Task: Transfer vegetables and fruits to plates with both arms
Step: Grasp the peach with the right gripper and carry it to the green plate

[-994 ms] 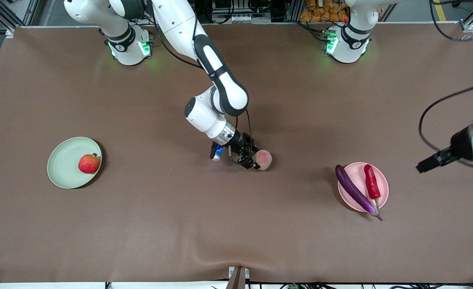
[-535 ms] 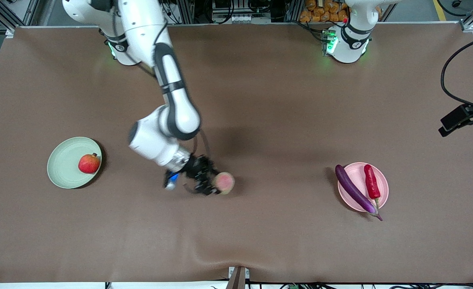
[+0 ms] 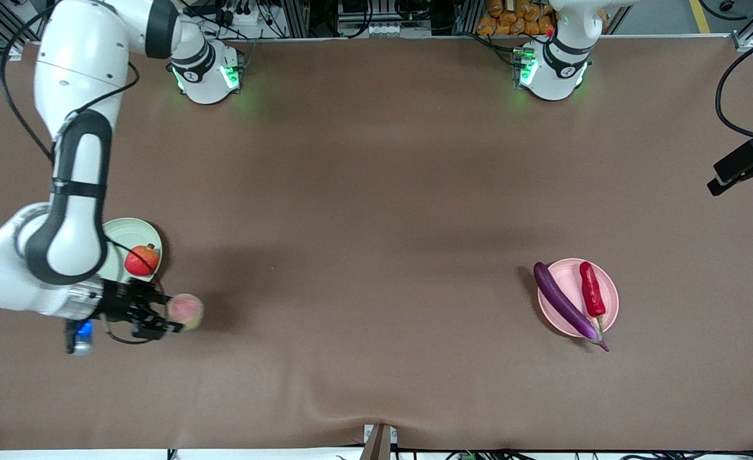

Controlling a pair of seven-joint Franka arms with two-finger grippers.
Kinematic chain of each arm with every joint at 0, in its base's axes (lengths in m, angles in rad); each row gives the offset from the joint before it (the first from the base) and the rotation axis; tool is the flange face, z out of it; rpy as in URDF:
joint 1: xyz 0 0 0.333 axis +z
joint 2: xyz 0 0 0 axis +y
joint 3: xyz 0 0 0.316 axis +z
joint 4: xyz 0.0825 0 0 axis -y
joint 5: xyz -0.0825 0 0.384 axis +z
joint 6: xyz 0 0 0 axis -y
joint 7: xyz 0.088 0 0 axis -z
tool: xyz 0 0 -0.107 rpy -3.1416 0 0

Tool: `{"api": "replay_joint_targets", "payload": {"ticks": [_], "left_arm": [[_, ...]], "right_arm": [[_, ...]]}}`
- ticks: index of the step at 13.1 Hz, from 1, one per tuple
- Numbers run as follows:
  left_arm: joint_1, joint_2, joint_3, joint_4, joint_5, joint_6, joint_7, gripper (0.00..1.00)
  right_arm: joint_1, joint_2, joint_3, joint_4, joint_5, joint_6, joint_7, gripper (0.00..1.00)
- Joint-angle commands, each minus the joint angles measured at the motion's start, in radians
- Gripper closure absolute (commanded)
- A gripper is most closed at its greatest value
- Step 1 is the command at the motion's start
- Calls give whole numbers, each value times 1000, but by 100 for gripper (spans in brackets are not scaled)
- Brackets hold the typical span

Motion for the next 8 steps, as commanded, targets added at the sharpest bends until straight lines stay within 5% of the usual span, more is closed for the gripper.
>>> {"api": "replay_joint_targets", "payload": {"ticks": [1,6,7,8], "left_arm": [[-118,-76,123,-92,-16,-14,19,0],[-189,-132,211,-146,-18,-70,18,0],[-189,-133,206,-146,-18,-85,3,0],[-189,-133,204,-146,-18,-90,2,0]], "right_arm": [[-26,-9,-85,4,-162,-34,-218,75],[-151,31,-101,-54,-281,-37,-516,68],[-168,31,-75,-75,-281,-40,-530,60],[-178,31,-59,-106,-281,-40,-530,31]]}}
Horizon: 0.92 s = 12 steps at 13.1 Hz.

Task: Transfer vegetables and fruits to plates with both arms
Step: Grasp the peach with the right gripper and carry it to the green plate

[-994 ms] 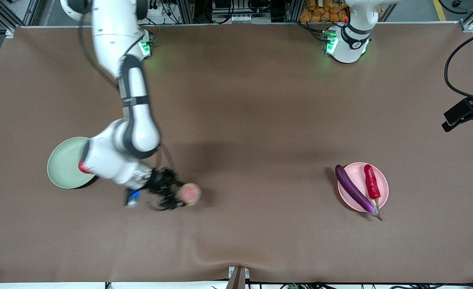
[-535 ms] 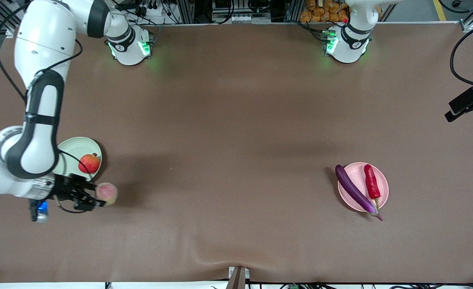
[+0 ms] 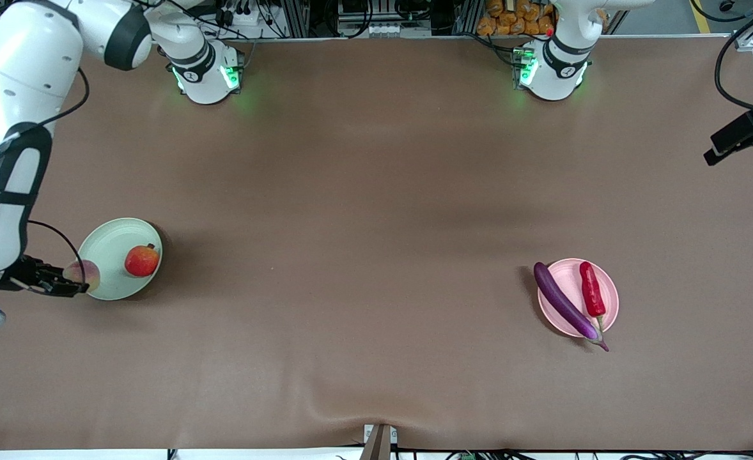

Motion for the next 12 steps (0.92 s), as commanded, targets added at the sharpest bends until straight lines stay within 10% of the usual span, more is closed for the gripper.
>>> {"api": "replay_joint_targets", "payload": {"ticks": [1,12], "left_arm": [[-13,-23,7,-22,-15,-20,0,0],[1,-20,-27,-15,-4,-19,-21,0]], "right_arm": [[-22,-1,48,-48,-19,-4,-22,0],[16,-41,5,99,-8,-247,-336,0]]}}
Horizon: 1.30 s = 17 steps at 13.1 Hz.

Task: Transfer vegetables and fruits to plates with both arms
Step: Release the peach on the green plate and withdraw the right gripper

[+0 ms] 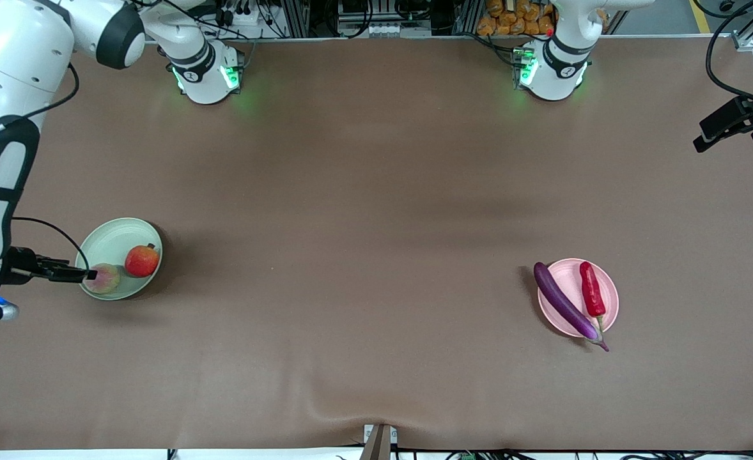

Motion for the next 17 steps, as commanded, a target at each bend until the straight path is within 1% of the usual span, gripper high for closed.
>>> {"api": "replay_joint_targets", "payload": {"ticks": [1,2,3,4,5,6,7,8,9,10,12,14,16,17], "left_arm": [[3,1,-3,-2,-2,3,-9,0],[3,-1,-3,0,-1,3,-8,0],[3,-4,-5,-2,-1,0,-2,0],[1,-11,-5,-5,1,-9,0,0],[1,-15,-5,-5,1,-28,6,0],[1,-19,-8,-5,7,-40,9,0],[-1,-33,-17,-8,19,-46,9,0],[1,-41,-49,-11,25,-48,-7,0],[4,-50,-77,-11,39,-49,-23,0],[6,-61,-88,-11,57,-51,-41,0],[10,-65,-83,-11,57,-56,-41,0],[10,-52,-82,-11,59,-54,-43,0],[12,-36,-80,-8,60,-54,-43,0],[19,-33,-82,-8,60,-54,-43,0]], "right_arm": [[36,-5,-6,30,-7,-102,-146,0],[41,-5,-2,43,-6,-170,-157,0],[44,-36,9,60,-4,-213,-158,0],[38,-90,59,57,-18,-221,-151,0],[-4,-148,151,53,-56,-244,-146,0],[-93,-211,278,53,-143,-270,-137,0],[-176,-272,443,41,-257,-270,-119,0],[-254,-344,592,2,-379,-265,-67,0],[-316,-403,695,-30,-442,-268,-8,0],[-354,-464,754,-62,-469,-271,27,0],[-364,-569,765,-95,-501,-267,70,0],[-367,-633,765,-92,-547,-253,99,0],[-379,-687,770,-88,-574,-245,191,0],[-376,-713,773,-90,-602,-239,248,0]]}}
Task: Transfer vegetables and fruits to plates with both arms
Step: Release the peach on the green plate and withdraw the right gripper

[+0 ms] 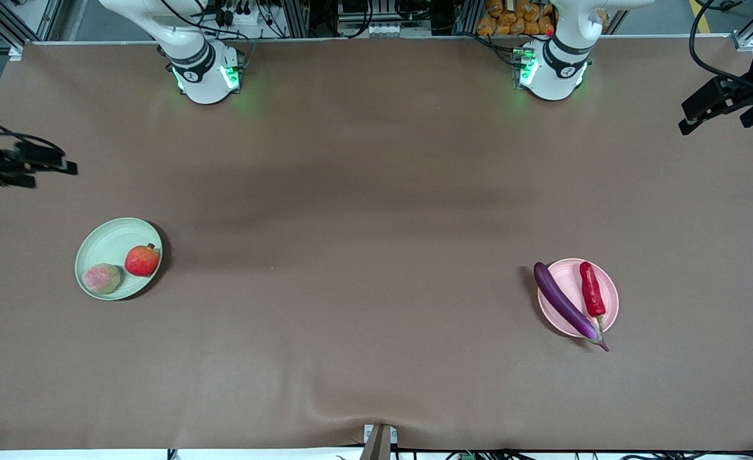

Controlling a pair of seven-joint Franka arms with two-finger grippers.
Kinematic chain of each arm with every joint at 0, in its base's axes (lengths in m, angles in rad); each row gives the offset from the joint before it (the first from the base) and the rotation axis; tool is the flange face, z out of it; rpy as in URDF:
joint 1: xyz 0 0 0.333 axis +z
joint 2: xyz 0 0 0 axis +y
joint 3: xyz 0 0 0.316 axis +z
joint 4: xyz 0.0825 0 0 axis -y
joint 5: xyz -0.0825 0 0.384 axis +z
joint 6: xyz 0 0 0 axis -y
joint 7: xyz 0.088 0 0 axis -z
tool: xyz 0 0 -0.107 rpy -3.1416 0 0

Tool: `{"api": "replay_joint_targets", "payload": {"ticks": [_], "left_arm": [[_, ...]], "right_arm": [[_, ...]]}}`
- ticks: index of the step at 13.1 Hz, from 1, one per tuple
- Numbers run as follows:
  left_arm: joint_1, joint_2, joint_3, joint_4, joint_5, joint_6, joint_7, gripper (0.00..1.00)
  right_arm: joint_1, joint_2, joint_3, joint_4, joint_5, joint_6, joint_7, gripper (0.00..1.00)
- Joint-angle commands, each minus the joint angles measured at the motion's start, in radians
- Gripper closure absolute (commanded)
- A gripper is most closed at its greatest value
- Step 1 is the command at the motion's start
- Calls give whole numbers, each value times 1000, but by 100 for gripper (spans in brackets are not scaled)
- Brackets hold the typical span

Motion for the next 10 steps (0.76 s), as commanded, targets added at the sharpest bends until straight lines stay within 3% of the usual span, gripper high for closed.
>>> {"api": "replay_joint_targets", "payload": {"ticks": [1,4,10], "left_arm": [[13,10,-7,3,20,-7,-4,0],[12,10,-7,7,20,-8,12,0],[16,10,5,21,20,-8,32,0]], "right_arm": [[-18,-96,39,-48,-94,37,153,0],[-7,-183,108,-97,-189,37,293,0],[-10,-193,114,-105,-196,79,286,0]]}}
